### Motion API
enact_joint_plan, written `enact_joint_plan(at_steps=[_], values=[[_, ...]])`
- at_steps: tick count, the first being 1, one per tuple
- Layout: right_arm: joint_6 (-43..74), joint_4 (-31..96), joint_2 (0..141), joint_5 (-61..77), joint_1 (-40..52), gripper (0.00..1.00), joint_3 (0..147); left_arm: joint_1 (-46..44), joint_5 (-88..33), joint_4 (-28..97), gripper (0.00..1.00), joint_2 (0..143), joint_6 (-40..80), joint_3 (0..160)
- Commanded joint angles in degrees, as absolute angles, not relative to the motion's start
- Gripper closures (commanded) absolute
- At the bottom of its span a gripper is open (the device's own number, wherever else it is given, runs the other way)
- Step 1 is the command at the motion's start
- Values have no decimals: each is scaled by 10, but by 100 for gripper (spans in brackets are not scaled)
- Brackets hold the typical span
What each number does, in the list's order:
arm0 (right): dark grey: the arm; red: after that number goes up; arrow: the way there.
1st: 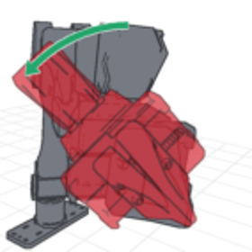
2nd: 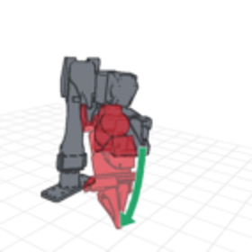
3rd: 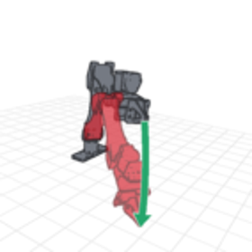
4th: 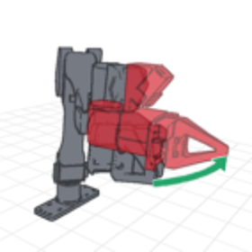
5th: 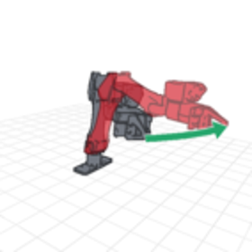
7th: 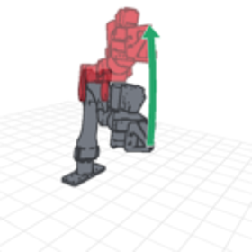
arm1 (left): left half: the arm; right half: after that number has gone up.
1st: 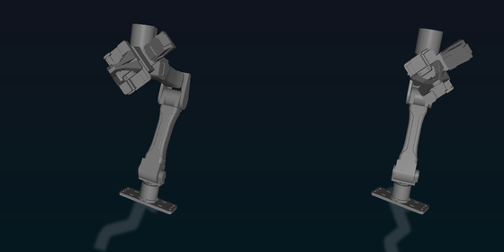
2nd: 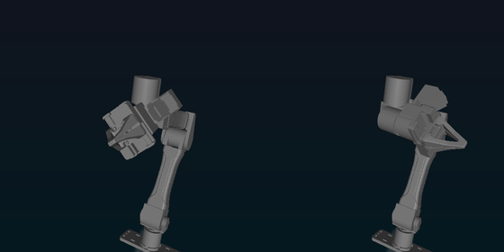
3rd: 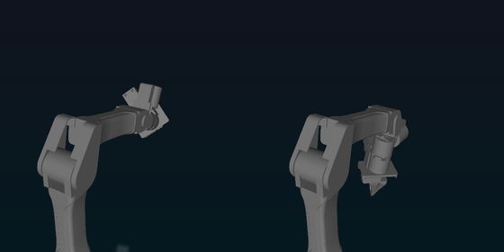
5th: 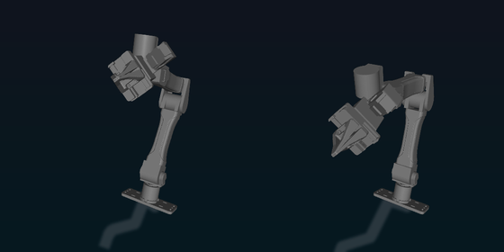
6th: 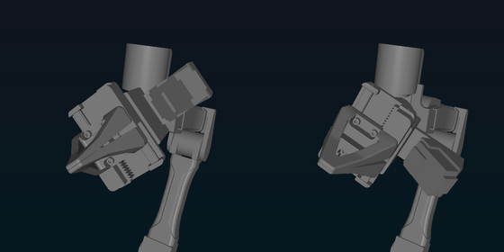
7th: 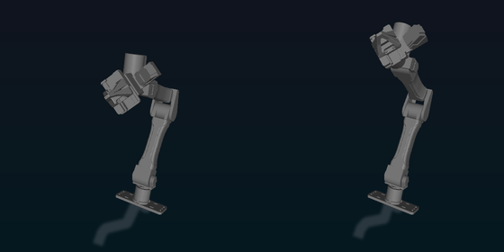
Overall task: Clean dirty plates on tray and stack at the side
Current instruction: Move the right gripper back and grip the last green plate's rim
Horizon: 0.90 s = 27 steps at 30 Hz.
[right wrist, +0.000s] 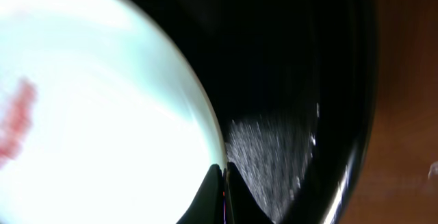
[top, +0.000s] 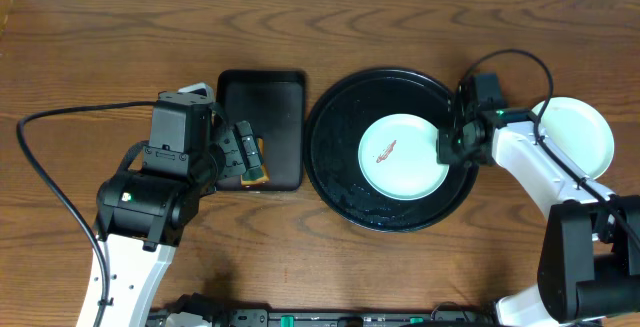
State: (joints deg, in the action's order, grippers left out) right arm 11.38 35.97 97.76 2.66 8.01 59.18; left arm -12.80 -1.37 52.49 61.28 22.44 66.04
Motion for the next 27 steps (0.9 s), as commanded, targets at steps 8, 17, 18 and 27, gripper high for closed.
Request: enact_joint_plan(at_steps=[8, 17, 18, 27], values=[[46, 276, 972, 38, 82, 96, 609, -126, -13, 525, 8, 614, 221, 669], [205, 438, 974, 99, 62, 71, 591, -126, -13, 525, 8, 614, 221, 669], [210, 437, 975, 107, 64, 71, 583, -126, -13, 525, 8, 614, 221, 669], [329, 320, 975, 109, 72, 92, 480, -126, -13, 525, 8, 614, 221, 669]])
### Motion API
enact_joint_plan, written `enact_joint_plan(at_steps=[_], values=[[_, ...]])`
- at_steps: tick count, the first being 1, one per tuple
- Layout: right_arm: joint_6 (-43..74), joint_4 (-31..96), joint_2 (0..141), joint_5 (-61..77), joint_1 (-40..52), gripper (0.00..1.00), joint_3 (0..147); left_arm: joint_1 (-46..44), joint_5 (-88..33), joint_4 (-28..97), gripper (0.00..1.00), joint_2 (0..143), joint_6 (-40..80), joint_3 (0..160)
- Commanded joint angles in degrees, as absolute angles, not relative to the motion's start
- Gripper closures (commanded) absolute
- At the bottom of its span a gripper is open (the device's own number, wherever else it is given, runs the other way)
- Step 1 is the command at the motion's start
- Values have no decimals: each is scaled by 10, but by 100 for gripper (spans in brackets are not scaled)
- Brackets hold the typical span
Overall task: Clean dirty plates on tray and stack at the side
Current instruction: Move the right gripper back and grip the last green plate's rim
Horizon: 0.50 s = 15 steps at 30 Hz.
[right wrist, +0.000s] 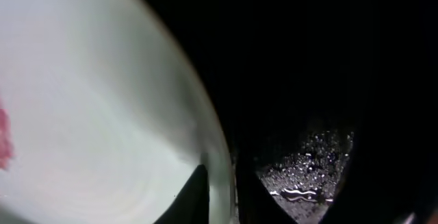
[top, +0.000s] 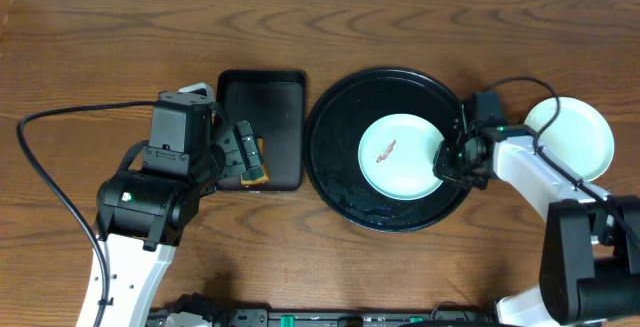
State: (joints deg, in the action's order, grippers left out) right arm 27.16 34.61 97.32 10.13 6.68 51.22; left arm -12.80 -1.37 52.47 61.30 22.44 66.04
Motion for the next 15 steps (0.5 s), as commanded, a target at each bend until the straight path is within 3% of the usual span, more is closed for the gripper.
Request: enact_joint_plan(at_steps=[1, 13, 15], values=[[328, 316, 975, 101, 71, 99, 479, -126, -13, 525, 8, 614, 221, 669], [-63, 191, 975, 122, 65, 99, 552, -126, -56, 529, 8, 620, 221, 669], [-67, 191, 975, 126, 65, 99, 552, -126, -56, 529, 8, 622, 221, 669]])
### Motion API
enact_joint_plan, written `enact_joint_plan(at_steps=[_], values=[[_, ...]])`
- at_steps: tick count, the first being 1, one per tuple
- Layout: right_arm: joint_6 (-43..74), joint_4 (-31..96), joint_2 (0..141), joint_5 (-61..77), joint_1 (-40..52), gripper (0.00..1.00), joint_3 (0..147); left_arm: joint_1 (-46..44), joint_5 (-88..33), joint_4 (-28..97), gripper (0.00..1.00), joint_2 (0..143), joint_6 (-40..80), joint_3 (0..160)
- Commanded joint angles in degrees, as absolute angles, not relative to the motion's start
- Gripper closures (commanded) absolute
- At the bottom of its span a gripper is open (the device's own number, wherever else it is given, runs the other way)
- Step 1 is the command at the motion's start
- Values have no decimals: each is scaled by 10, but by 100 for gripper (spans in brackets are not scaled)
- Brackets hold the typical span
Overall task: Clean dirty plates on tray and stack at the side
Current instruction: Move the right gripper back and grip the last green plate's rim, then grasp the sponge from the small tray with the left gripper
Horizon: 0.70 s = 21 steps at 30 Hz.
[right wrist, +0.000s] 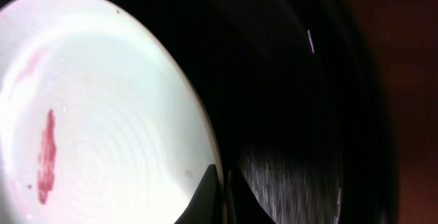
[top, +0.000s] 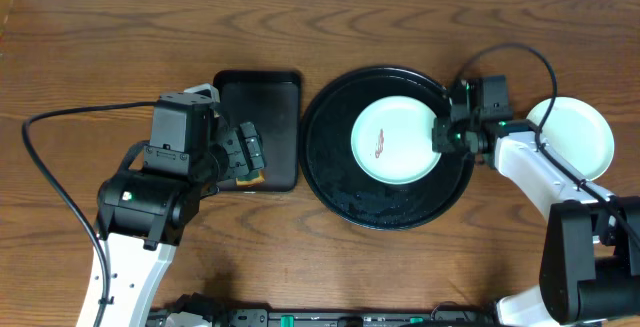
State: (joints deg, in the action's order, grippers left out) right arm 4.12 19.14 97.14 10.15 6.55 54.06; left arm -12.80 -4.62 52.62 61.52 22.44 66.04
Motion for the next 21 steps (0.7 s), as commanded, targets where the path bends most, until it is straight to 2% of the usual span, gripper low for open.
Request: enact_joint_plan(at_steps=[1, 8, 9, 10, 12, 21], values=[[-56, 193, 975, 126, 65, 99, 551, -126, -56, 529, 8, 624, 221, 669], [-12, 199, 975, 138, 69, 99, 547, -126, -55, 529, 9, 666, 221, 653], [8, 202, 975, 138, 69, 95, 546, -126, -56, 529, 9, 676, 221, 650], [30, 206, 975, 138, 69, 78, 546, -126, -56, 529, 9, 691, 221, 648], [59, 213, 975, 138, 73, 69, 546, -126, -56, 531, 9, 716, 221, 648], [60, 214, 988, 84, 75, 66, 546, -126, -53, 515, 9, 809, 221, 648]])
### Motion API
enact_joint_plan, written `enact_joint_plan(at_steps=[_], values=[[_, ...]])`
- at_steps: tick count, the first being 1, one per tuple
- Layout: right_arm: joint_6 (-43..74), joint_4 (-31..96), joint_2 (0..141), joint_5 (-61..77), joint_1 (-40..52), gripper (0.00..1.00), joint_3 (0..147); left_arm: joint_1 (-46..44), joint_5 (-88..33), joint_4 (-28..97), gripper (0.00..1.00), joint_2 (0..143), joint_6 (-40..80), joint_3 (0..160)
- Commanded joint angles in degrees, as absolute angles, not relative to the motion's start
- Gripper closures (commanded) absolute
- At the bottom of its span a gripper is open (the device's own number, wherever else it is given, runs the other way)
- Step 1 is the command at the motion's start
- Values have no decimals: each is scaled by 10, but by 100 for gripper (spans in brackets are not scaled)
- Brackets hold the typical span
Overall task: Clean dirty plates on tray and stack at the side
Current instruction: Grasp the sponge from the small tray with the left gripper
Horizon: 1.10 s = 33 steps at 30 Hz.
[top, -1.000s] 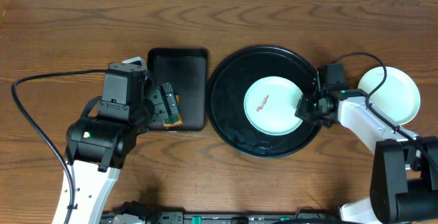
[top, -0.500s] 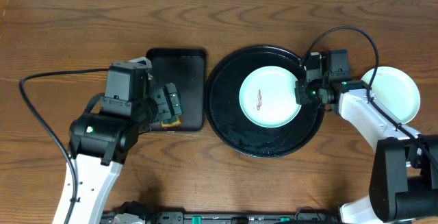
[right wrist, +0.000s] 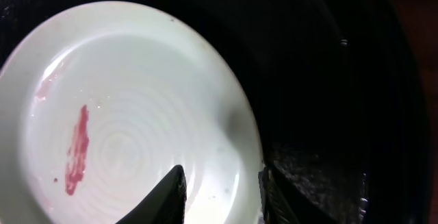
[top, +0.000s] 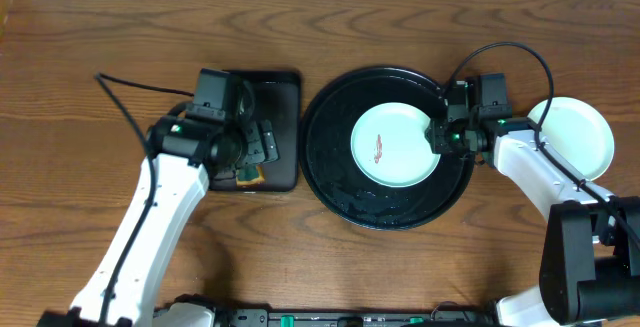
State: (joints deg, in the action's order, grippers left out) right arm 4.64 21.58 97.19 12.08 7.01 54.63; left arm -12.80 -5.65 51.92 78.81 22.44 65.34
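Observation:
A white plate (top: pixel 395 144) with a red smear (top: pixel 381 148) lies in the round black tray (top: pixel 385 210), toward its back. My right gripper (top: pixel 440 135) is open at the plate's right rim. In the right wrist view one of its fingers (right wrist: pixel 171 193) is over the plate (right wrist: pixel 137 101) and the other is just outside the rim; the right gripper (right wrist: pixel 220 172) holds nothing. My left gripper (top: pixel 262 144) hangs over the small black rectangular tray (top: pixel 280 92). A yellow-green sponge (top: pixel 249 174) shows just below it; whether the fingers hold it is hidden.
A second white plate (top: pixel 578 137), unmarked, sits on the wooden table (top: pixel 300 27) to the right of the round tray, partly under my right arm. Water drops glisten on the round tray's floor (right wrist: pixel 308 176). The left arm's cable (top: pixel 140 89) loops over the table.
My right gripper was shut on the plate's right rim and now stands open astride it; the plate has not moved. My left arm has changed pose, its wrist now farther right and back over the rectangular tray.
My right gripper pinched the smeared plate's right rim near the round tray's middle, and still held it a moment later. Then the plate lay farther back and left in the tray, still pinched. Now the rim is released. The left gripper stayed at the sponge until its latest shift.

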Motion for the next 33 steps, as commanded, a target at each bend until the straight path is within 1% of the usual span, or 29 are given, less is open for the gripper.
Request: enact_joint_plan(at_steps=[1, 5, 6, 7, 8, 12, 13, 20, 22, 23, 24, 25, 26, 28, 33], values=[[60, 211, 998, 73, 75, 66, 546, -126, -53, 513, 9, 820, 220, 648], [60, 201, 1040, 72, 70, 71, 546, -126, -46, 505, 11, 865, 203, 648], [60, 201, 1048, 81, 70, 83, 546, -126, -42, 505, 12, 877, 203, 648], [59, 200, 1053, 93, 71, 93, 546, -126, -37, 505, 12, 888, 203, 648], [59, 199, 1055, 104, 71, 98, 546, -126, -33, 505, 13, 897, 203, 648], [60, 196, 1048, 112, 72, 99, 547, -126, -15, 498, 15, 934, 201, 648], [61, 197, 1045, 112, 72, 99, 547, -126, -6, 493, 19, 944, 201, 648], [62, 202, 1014, 112, 72, 99, 547, -126, 7, 446, 24, 1034, 201, 648], [62, 203, 1014, 112, 72, 99, 547, -126, 7, 429, 32, 1058, 202, 648], [62, 204, 1015, 112, 72, 99, 547, -126, 6, 419, 39, 1071, 202, 648], [62, 206, 1015, 112, 72, 99, 547, -126, 6, 410, 50, 1084, 202, 648], [65, 206, 1015, 112, 72, 99, 547, -126, 6, 397, 72, 1101, 202, 648], [68, 206, 1015, 112, 72, 99, 547, -126, 6, 392, 91, 1110, 202, 648], [68, 206, 1015, 112, 72, 99, 547, -126, -2, 387, 93, 1119, 202, 648], [68, 206, 1015, 112, 72, 99, 547, -126, -11, 413, 92, 1096, 201, 665]])
